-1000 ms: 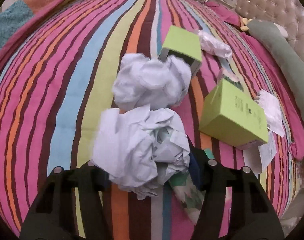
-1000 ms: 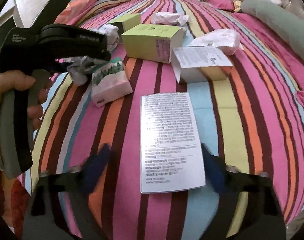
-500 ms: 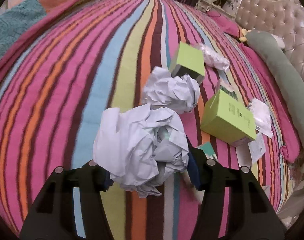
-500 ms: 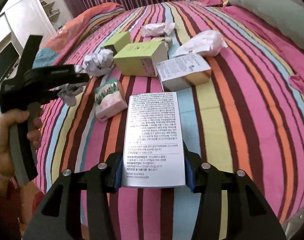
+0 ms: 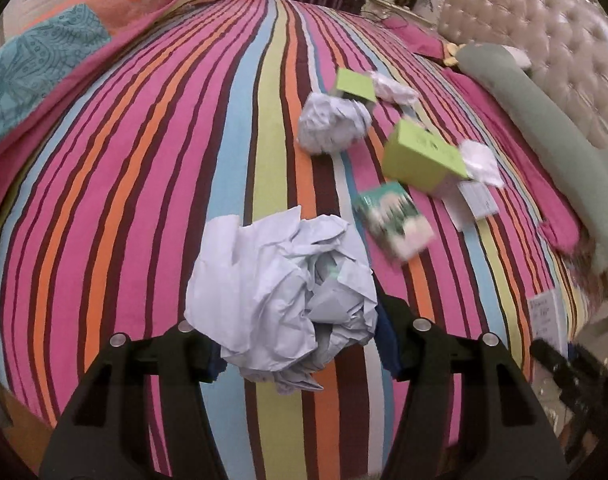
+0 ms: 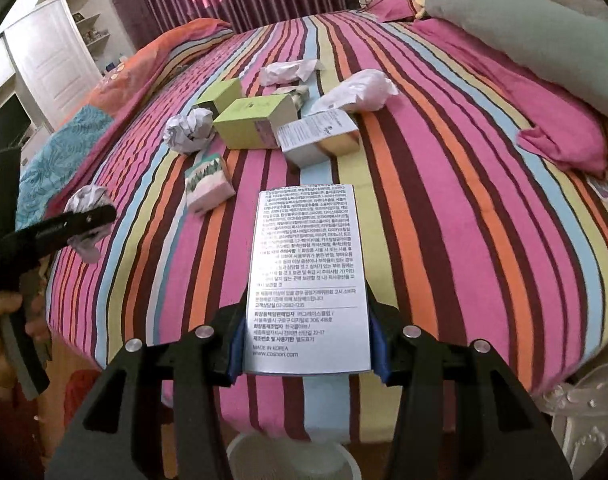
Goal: Collect trash
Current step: 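Carry both held items down over the white mesh wastebasket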
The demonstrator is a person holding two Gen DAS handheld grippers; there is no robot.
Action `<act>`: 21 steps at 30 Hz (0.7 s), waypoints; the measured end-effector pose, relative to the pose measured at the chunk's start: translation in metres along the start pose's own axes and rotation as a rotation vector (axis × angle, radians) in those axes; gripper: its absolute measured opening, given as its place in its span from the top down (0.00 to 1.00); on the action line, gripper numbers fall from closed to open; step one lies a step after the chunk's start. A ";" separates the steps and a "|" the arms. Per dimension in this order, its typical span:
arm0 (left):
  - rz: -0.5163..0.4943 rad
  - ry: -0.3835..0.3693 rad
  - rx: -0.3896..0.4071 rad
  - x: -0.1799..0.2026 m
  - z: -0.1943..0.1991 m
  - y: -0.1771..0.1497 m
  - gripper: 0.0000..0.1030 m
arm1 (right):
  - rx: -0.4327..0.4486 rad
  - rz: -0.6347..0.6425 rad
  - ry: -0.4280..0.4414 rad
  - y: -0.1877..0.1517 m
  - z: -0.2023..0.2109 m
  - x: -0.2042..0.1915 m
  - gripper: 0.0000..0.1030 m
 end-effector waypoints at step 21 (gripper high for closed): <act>-0.153 -0.078 -0.127 0.010 0.069 -0.170 0.45 | -0.093 0.039 0.088 -0.109 0.058 -0.040 0.55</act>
Point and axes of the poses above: each gripper's, at about its wrist camera, not at the fingertips, and z roughly against the way its jaws point, x to its right, y to its top, the point moved 3 cm from there along -z, roughly the way its jaws point, and after that the axes turned 6 degrees about z, right-handed, at the moved point
